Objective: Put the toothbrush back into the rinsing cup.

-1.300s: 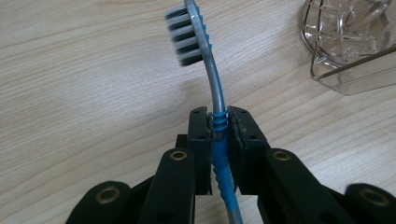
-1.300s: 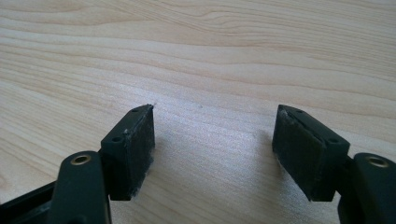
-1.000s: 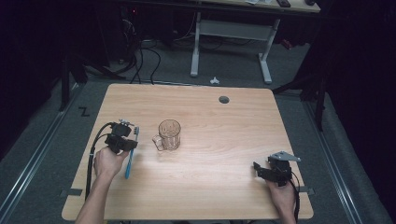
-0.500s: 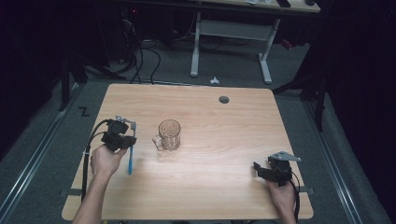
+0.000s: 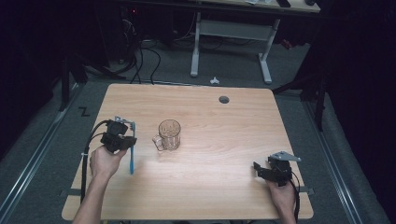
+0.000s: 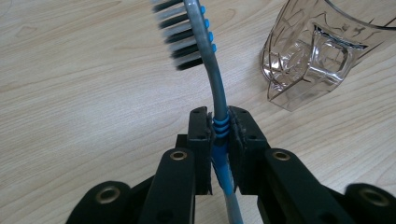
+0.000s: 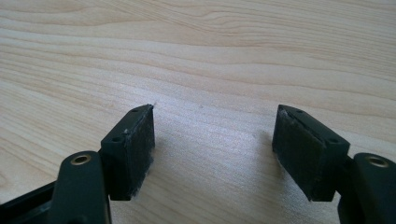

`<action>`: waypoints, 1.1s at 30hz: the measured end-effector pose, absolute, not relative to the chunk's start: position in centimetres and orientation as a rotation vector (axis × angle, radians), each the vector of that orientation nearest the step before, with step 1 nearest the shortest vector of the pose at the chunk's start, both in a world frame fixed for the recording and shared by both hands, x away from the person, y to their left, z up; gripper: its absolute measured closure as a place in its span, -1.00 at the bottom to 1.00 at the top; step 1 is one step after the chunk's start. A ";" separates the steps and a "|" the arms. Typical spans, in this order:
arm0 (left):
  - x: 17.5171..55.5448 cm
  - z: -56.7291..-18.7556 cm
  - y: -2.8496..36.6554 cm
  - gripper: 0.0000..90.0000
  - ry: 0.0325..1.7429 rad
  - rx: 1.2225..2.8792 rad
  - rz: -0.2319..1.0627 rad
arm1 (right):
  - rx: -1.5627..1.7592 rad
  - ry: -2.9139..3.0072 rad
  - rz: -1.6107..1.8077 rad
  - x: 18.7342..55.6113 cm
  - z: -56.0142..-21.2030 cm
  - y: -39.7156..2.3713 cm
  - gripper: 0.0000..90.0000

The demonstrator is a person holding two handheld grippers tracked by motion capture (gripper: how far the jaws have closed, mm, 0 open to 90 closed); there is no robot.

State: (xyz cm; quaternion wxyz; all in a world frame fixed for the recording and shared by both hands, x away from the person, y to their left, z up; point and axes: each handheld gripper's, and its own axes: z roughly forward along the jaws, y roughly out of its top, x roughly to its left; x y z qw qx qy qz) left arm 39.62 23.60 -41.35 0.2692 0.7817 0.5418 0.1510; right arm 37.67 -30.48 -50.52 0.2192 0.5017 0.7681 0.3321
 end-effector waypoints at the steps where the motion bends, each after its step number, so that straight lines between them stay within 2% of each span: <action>1: 39.6 -41.3 23.6 0.77 1.457 2.109 0.409 | 1.388 2.125 0.918 37.7 -50.5 -30.5 -0.33; 33: 38.4 -39.1 23.4 0.78 1.392 2.057 0.459 | 1.388 2.124 0.919 37.6 -50.5 -30.5 -0.33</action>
